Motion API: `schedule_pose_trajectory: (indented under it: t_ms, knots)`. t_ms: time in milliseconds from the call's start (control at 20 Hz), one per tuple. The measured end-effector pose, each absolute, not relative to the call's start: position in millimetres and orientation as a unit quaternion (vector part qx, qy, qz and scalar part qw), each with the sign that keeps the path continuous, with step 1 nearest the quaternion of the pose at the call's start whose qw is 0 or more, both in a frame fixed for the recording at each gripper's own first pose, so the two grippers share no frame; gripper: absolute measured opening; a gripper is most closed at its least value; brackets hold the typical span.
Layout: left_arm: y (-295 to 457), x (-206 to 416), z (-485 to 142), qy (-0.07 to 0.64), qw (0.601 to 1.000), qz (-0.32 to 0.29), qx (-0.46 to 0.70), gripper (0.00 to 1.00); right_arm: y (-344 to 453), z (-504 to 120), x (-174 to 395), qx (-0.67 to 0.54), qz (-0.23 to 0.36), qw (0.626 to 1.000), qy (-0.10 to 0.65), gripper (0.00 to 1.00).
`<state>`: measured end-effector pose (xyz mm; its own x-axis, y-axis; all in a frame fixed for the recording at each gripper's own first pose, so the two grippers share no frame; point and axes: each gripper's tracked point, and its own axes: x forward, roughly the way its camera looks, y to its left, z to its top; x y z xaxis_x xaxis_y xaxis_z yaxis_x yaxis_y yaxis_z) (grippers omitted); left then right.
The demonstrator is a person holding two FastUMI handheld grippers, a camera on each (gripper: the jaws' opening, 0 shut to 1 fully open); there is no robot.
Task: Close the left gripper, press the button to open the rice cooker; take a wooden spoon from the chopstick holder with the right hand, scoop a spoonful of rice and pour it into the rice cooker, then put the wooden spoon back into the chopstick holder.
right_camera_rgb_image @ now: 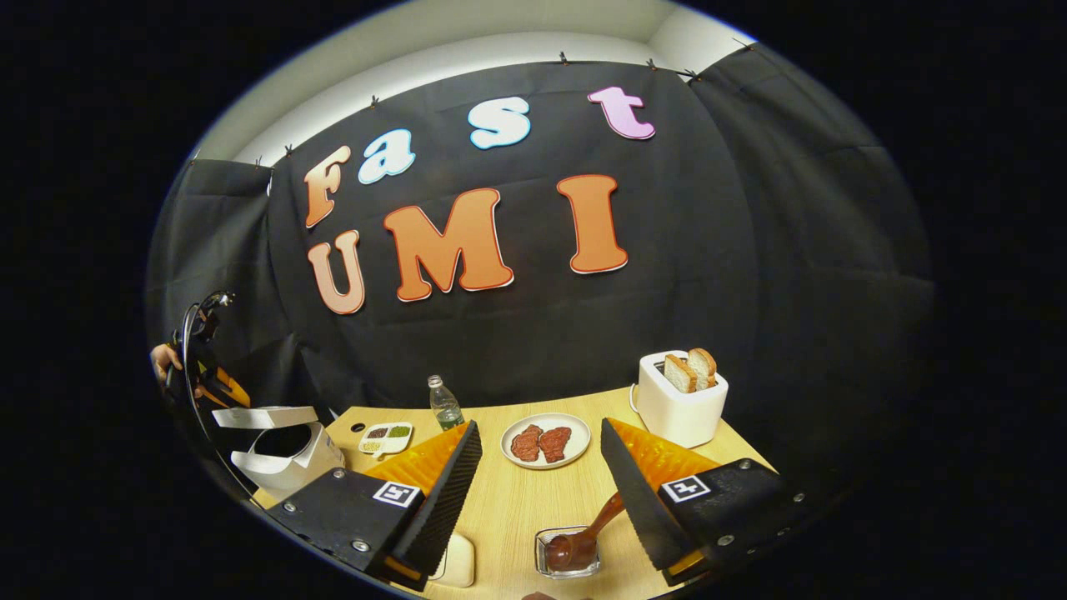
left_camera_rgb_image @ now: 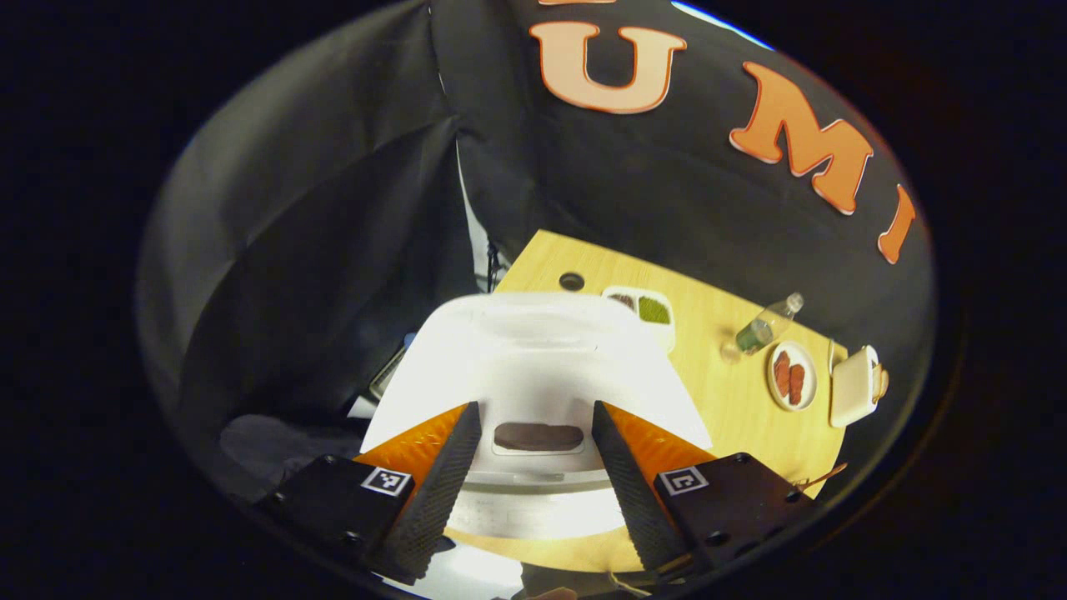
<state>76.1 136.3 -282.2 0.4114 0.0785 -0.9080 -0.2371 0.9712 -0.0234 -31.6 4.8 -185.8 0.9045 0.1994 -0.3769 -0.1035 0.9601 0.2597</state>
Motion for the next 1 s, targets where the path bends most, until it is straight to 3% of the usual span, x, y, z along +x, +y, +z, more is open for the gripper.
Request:
schedule_pose_trajectory:
  t_ms: [150, 300, 350, 400, 450, 600, 750, 1000]
  knots:
    - [129, 57, -318, 0.581, 0.804, 0.101, -0.082, 0.93, 10, -189, -29, 0.123, 0.090, 0.966, 0.210, 0.90]
    - [116, 31, -352, 0.652, 0.742, 0.111, -0.108, 0.93, 13, -192, -30, 0.119, 0.100, 0.964, 0.214, 0.90]
    - [120, 44, -358, 0.634, 0.758, 0.112, -0.106, 0.92, 13, -192, -29, 0.116, 0.101, 0.965, 0.214, 0.90]
    - [117, 39, -358, 0.649, 0.744, 0.116, -0.109, 0.96, 13, -194, -30, 0.113, 0.103, 0.965, 0.215, 0.90]
    - [120, 41, -350, 0.640, 0.752, 0.116, -0.106, 0.93, 14, -194, -30, 0.109, 0.105, 0.965, 0.214, 0.90]
    - [118, 44, -350, 0.630, 0.760, 0.113, -0.112, 0.96, 15, -192, -29, 0.104, 0.109, 0.965, 0.214, 0.90]
    - [122, 49, -326, 0.576, 0.802, 0.116, -0.110, 0.94, 16, -180, -22, 0.100, 0.110, 0.969, 0.199, 0.90]
    - [105, 56, -232, 0.470, 0.874, 0.107, -0.060, 0.96, 25, -147, -7, 0.074, 0.116, 0.977, 0.164, 0.90]
